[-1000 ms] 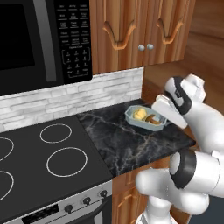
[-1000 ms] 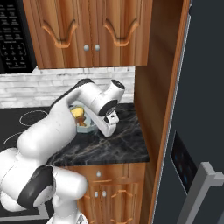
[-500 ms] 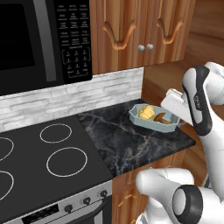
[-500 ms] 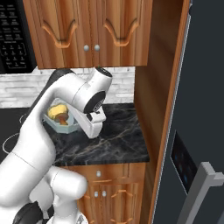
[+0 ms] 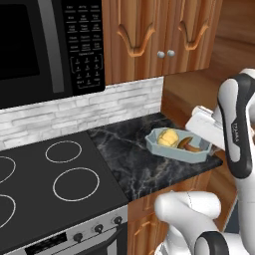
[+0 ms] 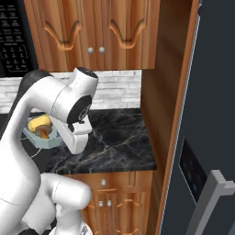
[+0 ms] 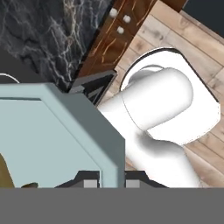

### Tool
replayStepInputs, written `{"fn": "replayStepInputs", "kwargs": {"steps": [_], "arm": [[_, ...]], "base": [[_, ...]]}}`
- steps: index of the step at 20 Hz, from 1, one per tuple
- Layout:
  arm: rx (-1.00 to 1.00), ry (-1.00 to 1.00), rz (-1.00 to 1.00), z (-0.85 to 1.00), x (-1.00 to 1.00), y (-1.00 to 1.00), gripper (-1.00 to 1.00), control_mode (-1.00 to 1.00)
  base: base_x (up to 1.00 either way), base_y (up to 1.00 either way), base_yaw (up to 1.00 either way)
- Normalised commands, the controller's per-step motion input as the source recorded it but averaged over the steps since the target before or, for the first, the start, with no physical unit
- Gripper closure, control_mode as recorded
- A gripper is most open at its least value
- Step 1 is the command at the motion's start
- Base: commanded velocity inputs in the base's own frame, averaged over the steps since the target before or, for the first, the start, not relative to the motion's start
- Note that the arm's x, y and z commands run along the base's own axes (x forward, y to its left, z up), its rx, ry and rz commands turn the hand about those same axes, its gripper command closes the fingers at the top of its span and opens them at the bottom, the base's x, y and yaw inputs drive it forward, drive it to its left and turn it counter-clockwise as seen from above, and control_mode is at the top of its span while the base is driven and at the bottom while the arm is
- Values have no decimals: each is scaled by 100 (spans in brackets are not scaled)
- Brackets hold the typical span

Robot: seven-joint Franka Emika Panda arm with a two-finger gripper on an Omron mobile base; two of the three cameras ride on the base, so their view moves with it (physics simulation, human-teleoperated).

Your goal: Take the mushroom and potato out of the freezer and place them in the tupperware container on the counter. Then put the tupperware containing the vegetables back in the freezer.

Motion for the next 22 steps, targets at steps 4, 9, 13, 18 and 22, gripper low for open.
{"fn": "replayStepInputs", "kwargs": {"steps": [4, 9, 13, 18, 22], "arm": [[-3, 11, -1, 0, -50, 10, 100, -100], [0, 1, 0, 0, -15, 3, 100, 100], [0, 0, 0, 0, 0, 0, 100, 100], [0, 0, 0, 0, 0, 0, 100, 100], [0, 0, 0, 0, 0, 0, 100, 100]], "base": [[0, 0, 0], [-78, 24, -5], [-100, 33, -29], [-100, 24, -57], [-96, 6, -56]]}}
